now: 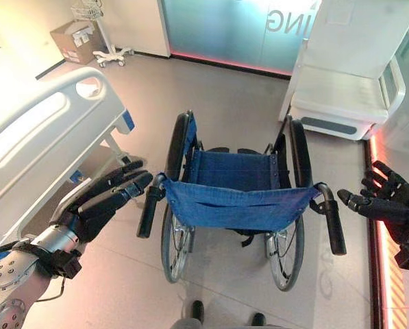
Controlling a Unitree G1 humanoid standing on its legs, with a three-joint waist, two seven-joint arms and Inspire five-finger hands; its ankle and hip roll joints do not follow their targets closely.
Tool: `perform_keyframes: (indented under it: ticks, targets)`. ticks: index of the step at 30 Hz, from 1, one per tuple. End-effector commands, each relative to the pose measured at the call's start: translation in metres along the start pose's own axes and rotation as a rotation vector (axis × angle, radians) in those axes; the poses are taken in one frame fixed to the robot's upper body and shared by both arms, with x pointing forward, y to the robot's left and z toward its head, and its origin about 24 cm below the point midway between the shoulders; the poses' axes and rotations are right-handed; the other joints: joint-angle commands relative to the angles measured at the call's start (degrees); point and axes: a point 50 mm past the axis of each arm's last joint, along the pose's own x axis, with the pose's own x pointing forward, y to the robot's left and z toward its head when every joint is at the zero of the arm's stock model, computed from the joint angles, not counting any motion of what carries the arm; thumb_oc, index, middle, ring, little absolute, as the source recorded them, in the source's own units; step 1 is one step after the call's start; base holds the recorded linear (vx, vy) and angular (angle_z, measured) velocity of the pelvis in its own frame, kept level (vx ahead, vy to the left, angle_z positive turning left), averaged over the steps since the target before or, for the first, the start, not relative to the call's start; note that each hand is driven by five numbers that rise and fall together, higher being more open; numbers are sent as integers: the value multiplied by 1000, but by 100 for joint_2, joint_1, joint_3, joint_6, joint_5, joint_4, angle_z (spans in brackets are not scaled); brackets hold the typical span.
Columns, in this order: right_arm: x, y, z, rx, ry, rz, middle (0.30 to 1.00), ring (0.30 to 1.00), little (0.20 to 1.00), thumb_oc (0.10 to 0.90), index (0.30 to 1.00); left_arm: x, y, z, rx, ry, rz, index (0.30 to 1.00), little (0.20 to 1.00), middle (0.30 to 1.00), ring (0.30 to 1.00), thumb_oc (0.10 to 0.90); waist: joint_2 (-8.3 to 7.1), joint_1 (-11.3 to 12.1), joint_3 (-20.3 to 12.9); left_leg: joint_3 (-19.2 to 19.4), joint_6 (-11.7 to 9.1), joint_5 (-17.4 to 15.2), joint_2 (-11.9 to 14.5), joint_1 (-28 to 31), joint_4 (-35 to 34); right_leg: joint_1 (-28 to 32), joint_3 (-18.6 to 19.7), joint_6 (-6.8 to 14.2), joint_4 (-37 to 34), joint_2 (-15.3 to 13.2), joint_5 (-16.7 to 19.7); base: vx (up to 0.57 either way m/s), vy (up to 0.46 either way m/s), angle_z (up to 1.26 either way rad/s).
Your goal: Push the wheelchair next to the bed
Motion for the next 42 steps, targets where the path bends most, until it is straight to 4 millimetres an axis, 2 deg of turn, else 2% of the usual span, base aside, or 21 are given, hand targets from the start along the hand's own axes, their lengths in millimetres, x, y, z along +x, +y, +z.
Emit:
perform_keyframes:
  ticks: [1,9,16,21,28,31,32,38,42]
  targets:
    - [4,28,38,-10,-174,206,900,900,900,800,900,-4,5,45,126,-179,-1,900,900,900,900,800,-50,-44,-312,501,-184,-177,67,118,20,-106,45,74,6,15,170,0,0,0]
    - [3,16,27,-169,-96,116,900,900,900,800,900,-7,4,45,130,-176,-4,900,900,900,900,800,-64,-56,-319,522,-202,-160,83,112,20,-108,35,81,6,27,172,0,0,0]
    - [5,36,8,-89,21,272,900,900,900,800,900,-2,-4,43,123,-187,-28,900,900,900,900,800,-62,1,-290,454,-196,-131,71,92,20,-99,0,63,6,32,164,0,0,0]
    - [10,33,0,-148,55,231,900,900,900,800,900,1,-6,41,113,-184,-32,900,900,900,900,800,-51,23,-265,440,-207,-109,72,74,20,-109,-18,70,6,25,180,0,0,0]
    - [11,29,-7,-143,126,210,900,900,900,800,900,3,-6,40,130,-167,-22,900,900,900,900,800,-65,43,-213,394,-191,-105,51,68,20,-108,-19,73,6,30,191,0,0,0]
    - [15,26,-7,-152,128,178,900,900,900,800,900,3,2,38,220,-130,77,900,900,900,900,800,-66,69,-208,385,-187,-102,44,73,20,-99,-39,77,6,31,196,0,0,0]
    - [17,24,-5,-163,120,148,900,900,900,800,900,3,11,36,285,-99,154,900,900,900,900,800,-69,77,-206,372,-184,-100,38,73,20,-96,-35,80,6,31,199,0,0,0]
    - [29,14,5,-141,97,77,900,900,900,800,900,1,30,40,299,-81,212,900,900,900,900,800,-43,106,-164,348,-181,-84,37,69,20,-85,-30,66,6,32,206,0,0,0]
    - [30,12,8,-125,90,59,900,900,900,800,900,-3,38,42,349,-59,238,900,900,900,900,800,-46,141,-125,319,-176,-88,34,68,20,-79,-61,69,6,23,210,6,-3,2]
